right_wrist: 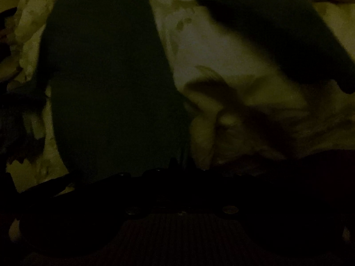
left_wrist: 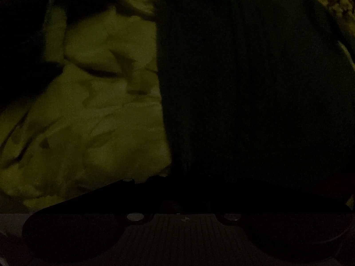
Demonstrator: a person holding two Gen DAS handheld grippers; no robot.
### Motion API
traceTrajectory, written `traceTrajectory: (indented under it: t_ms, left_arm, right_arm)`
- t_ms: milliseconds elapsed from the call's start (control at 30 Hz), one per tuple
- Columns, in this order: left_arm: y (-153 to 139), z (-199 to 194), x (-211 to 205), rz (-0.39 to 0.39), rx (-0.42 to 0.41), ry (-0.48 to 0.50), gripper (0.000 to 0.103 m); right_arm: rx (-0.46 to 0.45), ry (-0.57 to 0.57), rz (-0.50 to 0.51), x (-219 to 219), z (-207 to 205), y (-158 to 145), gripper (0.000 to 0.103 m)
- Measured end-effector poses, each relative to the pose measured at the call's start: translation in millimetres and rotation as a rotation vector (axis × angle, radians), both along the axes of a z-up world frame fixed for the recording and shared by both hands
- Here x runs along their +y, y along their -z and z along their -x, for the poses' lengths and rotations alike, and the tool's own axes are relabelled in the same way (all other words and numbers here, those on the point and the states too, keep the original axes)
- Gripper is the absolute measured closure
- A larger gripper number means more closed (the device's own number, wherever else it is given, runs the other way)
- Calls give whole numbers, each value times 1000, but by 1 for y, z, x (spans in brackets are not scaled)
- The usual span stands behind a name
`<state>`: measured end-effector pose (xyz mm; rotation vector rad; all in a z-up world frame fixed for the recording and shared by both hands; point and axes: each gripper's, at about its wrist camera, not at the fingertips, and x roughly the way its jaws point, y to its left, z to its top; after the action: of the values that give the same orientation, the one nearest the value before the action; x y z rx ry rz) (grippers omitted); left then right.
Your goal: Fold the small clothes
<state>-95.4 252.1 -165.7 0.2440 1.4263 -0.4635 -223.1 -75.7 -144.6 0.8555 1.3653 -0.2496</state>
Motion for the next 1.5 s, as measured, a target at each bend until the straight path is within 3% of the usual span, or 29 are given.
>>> traceTrajectory:
  t_ms: [133,333,400,533,600,667,767,867,967,1233,1400,1467,1500]
  left_arm:
    - [5,-3,-3,-12,3,-38,14]
    - [6,-3,-4,-48,-14,-47,0]
    - [2,-2,-8,-63,-13,-62,0]
    - [-11,-5,-5,-84,-12,-52,0]
    - [-23,-5,-6,-107,-30,-14,0]
    - [-39,-5,-9,-117,-56,21,0]
    - [-63,-4,-13,-107,-88,48,0]
    - [-96,-10,-25,-70,-125,30,0]
    - [-130,-22,-43,-21,-165,14,0]
    - [-206,-58,-104,96,-311,53,0]
    - [-223,-58,-138,134,-333,89,0]
    - [-221,-56,-143,128,-326,109,0]
    - [-221,-55,-146,126,-323,118,0]
  right_arm:
    - [18,-18,31,3,-7,9,92]
    - [24,-40,46,3,-9,8,84]
    - [31,-30,44,1,-7,7,71]
    - [10,-36,41,-3,-6,-6,69]
    - [-18,-52,41,-6,-5,-21,67]
    - [-50,-80,72,-9,-3,-41,53]
    - [-102,-128,161,-16,2,-74,49]
    - [-149,-158,270,-33,12,-102,48]
    - [-171,-184,374,-53,25,-112,40]
    - [-142,-374,542,-61,25,-89,43]
    - [-123,-514,560,-53,12,-62,61]
    - [-128,-518,549,-56,9,-63,85]
    - [-140,-499,519,-60,8,-67,86]
